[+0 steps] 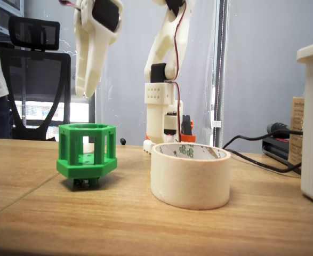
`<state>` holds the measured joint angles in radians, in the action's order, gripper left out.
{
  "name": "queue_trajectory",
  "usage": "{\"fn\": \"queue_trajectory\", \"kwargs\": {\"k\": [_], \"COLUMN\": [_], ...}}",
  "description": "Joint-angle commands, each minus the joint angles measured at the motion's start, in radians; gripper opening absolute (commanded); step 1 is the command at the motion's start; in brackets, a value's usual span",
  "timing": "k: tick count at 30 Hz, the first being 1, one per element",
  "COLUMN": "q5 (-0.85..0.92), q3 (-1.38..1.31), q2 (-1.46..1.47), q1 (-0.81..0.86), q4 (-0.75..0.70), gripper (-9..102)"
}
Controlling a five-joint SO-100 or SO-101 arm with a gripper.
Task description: Grasp a component and put it in the bin.
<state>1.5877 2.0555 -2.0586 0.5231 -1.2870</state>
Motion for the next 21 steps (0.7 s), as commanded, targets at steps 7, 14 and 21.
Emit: {"fn": "queue_trajectory", "kwargs": {"k": [7,14,21], "q5": [0.0,0.006,0.006], "q3": [-0.058,-0.051,-0.057], "q2": [0.095,0.109,0.196], "q1": [-0.014,-0.014,-0.014], "q4": [0.012,0.012,0.012], "gripper": [17,17,17]}}
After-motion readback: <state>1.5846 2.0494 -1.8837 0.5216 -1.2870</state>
